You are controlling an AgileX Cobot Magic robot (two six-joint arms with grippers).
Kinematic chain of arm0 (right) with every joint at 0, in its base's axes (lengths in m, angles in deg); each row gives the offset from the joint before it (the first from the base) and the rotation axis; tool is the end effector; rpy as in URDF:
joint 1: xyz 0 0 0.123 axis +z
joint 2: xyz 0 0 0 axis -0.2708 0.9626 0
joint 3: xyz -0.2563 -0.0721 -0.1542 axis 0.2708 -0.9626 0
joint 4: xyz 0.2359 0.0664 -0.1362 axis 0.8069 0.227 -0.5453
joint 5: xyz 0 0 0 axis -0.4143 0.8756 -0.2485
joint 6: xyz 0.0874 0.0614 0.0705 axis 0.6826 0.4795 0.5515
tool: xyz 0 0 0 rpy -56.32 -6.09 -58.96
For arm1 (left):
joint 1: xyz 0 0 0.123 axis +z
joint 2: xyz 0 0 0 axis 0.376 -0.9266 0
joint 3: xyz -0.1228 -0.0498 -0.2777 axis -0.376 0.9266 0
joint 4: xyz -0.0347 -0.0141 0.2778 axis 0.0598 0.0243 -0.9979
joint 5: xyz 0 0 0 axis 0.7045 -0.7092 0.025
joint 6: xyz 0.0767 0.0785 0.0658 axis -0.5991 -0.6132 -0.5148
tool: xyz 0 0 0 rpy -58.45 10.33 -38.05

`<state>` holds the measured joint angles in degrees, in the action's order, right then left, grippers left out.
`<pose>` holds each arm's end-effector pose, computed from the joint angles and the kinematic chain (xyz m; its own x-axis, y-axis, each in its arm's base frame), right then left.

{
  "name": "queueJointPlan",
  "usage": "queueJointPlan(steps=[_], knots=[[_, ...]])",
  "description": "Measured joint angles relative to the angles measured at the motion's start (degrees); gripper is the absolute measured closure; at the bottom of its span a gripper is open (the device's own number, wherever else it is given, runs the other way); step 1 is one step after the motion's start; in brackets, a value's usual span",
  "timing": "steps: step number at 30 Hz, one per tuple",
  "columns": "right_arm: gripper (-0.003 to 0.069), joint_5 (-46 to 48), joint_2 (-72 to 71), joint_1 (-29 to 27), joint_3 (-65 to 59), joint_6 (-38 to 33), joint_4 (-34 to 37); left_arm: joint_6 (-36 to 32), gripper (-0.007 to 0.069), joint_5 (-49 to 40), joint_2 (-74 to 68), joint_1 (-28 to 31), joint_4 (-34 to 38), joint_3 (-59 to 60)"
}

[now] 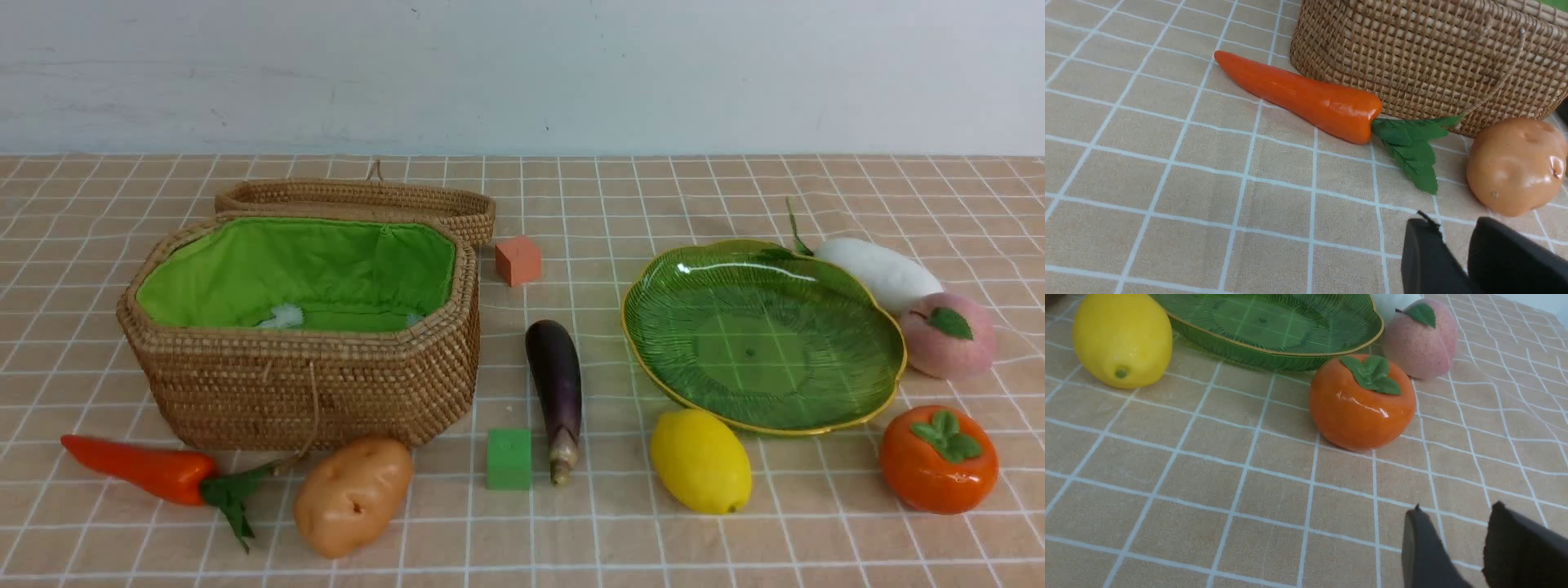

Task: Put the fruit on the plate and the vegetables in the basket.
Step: Use the left arm to grab a carrot and put it into the left basket

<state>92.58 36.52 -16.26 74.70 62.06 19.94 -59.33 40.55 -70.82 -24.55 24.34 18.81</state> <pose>0.0925 0.0016 0.1614 -0.3029 -0.2634 -0.9159 -0.0924 0.9646 -0.2469 0.0934 -0.0053 0.1570 -0.3063 -0.3026 -0.9026 -0.0463 0.9518 -0.3033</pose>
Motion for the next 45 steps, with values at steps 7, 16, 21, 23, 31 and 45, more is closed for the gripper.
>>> queueJointPlan(steps=[7,16,21,23,31,45], knots=[[0.0418,0.0,0.0,0.0,0.0,0.0,0.0,0.0,0.0459,0.0,0.0,0.0,0.0,0.0],[0.0418,0.0,0.0,0.0,0.0,0.0,0.0,0.0,0.0459,0.0,0.0,0.0,0.0,0.0],[0.0418,0.0,0.0,0.0,0.0,0.0,0.0,0.0,0.0454,0.0,0.0,0.0,0.0,0.0],[0.0418,0.0,0.0,0.0,0.0,0.0,0.0,0.0,0.0452,0.0,0.0,0.0,0.0,0.0],[0.0418,0.0,0.0,0.0,0.0,0.0,0.0,0.92,0.0442,3.24,0.0,0.0,1.65,0.0],[0.0418,0.0,0.0,0.0,0.0,0.0,0.0,11.43,0.0525,18.46,0.0,-1.11,24.44,-1.82]])
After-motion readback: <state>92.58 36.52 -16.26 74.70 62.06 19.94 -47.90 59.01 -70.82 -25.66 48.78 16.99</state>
